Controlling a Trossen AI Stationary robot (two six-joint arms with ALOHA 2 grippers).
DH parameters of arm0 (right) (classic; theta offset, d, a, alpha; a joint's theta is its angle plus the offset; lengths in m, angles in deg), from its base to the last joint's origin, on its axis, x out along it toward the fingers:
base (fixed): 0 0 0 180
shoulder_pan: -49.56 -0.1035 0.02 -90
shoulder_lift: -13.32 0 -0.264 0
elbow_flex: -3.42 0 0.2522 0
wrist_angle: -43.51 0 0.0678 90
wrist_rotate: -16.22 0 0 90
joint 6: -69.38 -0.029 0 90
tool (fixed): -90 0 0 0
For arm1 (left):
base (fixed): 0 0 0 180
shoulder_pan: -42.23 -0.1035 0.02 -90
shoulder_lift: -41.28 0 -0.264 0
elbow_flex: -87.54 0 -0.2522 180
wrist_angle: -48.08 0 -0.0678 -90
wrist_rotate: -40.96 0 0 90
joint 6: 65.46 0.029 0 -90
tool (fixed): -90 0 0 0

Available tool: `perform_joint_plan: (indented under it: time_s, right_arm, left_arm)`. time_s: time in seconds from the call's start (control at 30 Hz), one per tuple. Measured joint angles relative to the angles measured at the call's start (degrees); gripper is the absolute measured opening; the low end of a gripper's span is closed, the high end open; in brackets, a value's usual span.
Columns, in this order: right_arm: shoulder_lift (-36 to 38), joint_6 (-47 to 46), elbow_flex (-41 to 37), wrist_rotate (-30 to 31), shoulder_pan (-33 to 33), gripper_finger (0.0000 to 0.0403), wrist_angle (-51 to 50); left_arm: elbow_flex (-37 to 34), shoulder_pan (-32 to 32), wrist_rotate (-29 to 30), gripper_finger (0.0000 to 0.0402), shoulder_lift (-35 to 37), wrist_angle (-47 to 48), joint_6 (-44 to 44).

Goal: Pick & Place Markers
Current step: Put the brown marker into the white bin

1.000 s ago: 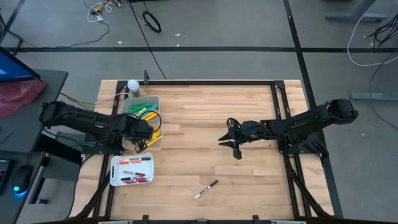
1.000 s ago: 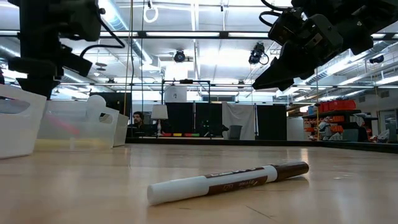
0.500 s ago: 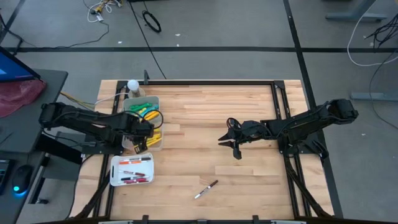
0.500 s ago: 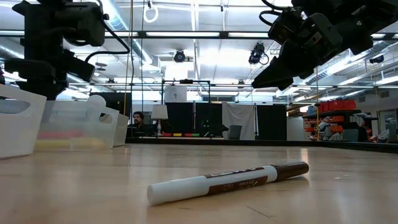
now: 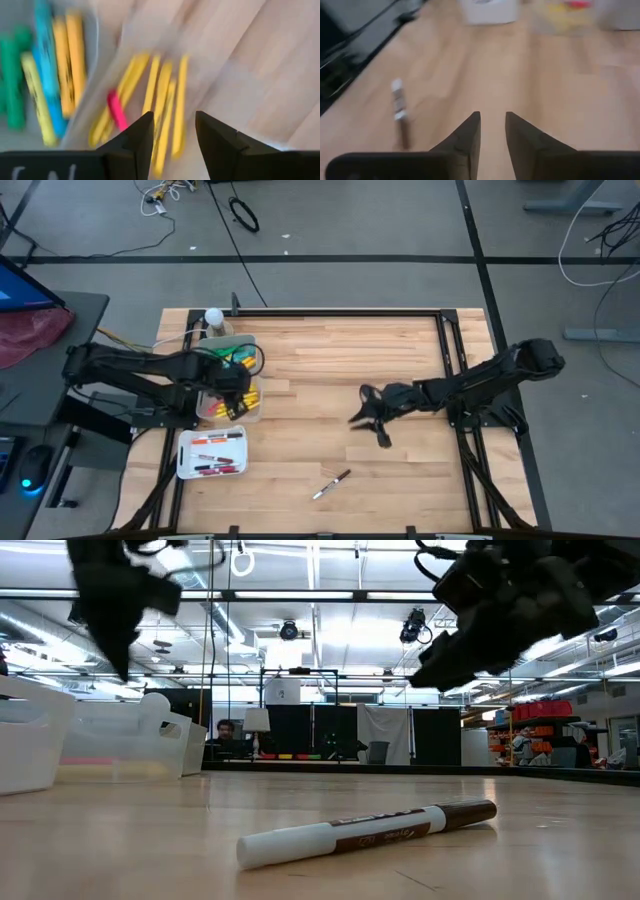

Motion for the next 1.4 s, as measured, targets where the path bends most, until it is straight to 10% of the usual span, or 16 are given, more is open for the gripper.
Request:
perform_joint_plan:
  time_s: [0.43, 0.77, 1.13, 1.4]
  right_arm:
    - [-21.10, 8.97, 0.01, -9.20, -8.19, 0.0212, 19.27]
    - [-28.80, 14.09, 0.95, -9.15, -13.15, 0.0226, 25.11]
    - [-36.56, 9.55, 6.15, -0.26, -15.48, 0.0161, 28.35]
    - [-37.50, 1.21, 6.35, 3.61, -16.13, 0.0022, 26.36]
  left_arm:
    - [0.32, 10.25, 17.60, 0.0125, -2.65, -46.28, 13.11]
    - [-0.24, 18.57, 23.76, 0.0115, -15.70, -71.04, 19.81]
    - [-0.27, 27.24, 34.66, 0.0115, -26.99, -72.34, 7.18]
    - [-0.25, 31.68, 36.96, 0.0115, -33.11, -71.96, -5.73]
